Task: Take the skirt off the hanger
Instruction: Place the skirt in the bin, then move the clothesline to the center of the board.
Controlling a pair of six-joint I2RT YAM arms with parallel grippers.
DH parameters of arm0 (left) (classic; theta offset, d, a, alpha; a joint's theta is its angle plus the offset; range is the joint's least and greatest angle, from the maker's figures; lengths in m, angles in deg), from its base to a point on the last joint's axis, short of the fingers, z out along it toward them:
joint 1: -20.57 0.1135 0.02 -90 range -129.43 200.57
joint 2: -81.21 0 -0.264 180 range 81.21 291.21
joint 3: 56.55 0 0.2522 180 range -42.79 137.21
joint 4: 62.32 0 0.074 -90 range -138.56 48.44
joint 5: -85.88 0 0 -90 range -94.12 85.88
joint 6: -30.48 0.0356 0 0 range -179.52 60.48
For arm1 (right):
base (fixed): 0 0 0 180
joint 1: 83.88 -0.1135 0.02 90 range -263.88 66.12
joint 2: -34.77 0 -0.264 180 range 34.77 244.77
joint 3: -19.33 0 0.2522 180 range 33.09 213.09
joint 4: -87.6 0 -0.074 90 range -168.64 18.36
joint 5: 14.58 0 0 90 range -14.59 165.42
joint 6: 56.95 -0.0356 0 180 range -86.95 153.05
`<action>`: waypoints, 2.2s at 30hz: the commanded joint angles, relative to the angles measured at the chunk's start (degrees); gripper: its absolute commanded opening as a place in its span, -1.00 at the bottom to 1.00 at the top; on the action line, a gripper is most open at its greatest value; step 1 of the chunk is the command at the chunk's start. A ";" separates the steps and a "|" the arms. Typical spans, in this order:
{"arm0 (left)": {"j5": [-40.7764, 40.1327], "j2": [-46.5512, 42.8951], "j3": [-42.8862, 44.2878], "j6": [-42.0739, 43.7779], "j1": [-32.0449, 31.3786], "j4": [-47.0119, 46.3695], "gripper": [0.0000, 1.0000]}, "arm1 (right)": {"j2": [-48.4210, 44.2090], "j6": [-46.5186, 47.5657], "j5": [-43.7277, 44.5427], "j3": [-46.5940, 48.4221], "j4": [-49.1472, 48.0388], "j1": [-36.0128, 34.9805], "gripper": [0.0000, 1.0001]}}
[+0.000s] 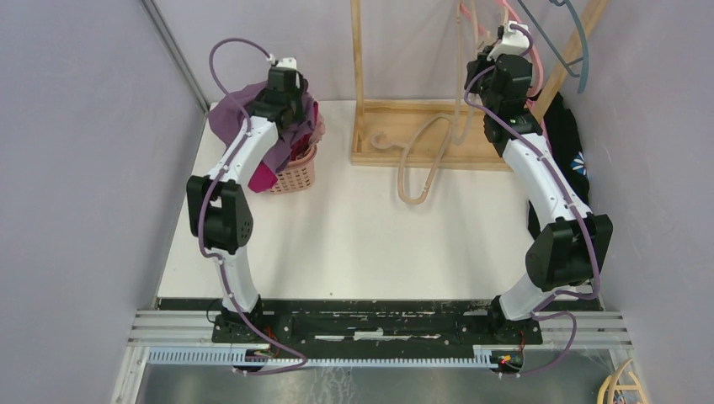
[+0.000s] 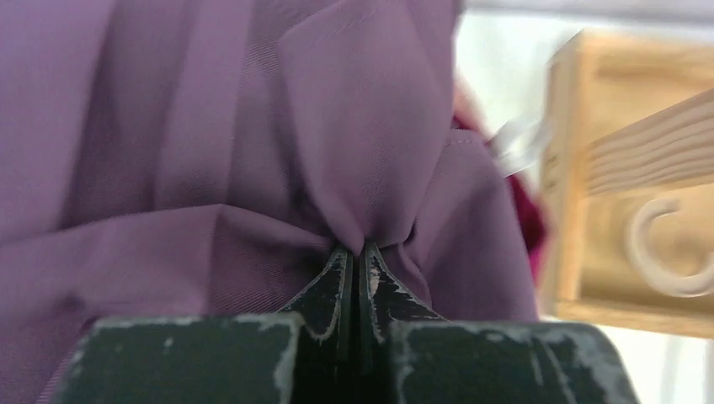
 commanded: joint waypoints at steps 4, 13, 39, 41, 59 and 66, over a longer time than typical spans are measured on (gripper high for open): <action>-1.71 2.06 -8.39 -6.22 6.02 3.21 -0.94 | -2.69 0.16 0.72 0.27 -4.45 0.34 -0.99; 1.56 10.95 -6.97 -1.61 7.55 6.18 -0.94 | -2.99 0.26 1.34 -0.72 -4.22 0.60 -0.99; 0.14 -16.97 1.62 8.36 -8.41 2.19 0.99 | -5.15 -3.91 -1.59 -0.46 -2.59 0.32 -0.99; 2.12 -14.38 2.77 8.73 -8.44 0.08 0.99 | -5.20 -3.98 -1.72 -0.44 -2.58 0.26 -0.99; 23.27 9.82 14.80 1.27 -8.54 -21.71 0.98 | -3.27 -0.29 -1.26 1.51 -2.11 0.11 -0.99; 24.83 16.12 14.24 -2.12 -8.34 -26.74 0.99 | -2.72 0.20 -1.20 1.61 -1.74 0.13 -0.99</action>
